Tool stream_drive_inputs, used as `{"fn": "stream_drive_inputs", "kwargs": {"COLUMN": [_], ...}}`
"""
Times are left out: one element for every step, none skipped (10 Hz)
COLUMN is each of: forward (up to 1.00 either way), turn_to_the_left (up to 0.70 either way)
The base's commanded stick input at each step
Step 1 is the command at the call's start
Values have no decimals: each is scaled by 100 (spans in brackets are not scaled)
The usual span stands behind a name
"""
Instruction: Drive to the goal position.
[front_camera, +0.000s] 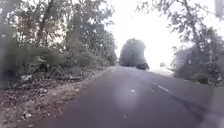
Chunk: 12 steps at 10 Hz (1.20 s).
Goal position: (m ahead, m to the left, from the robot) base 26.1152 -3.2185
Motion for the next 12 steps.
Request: {"fn": "stream_drive_inputs", "kwargs": {"forward": [100, 100, 100, 100, 100, 100, 100, 100, 100, 100, 100, 100], "turn_to_the_left": [0, 0, 0, 0, 0, 0, 0, 0, 0, 0, 0, 0]}}
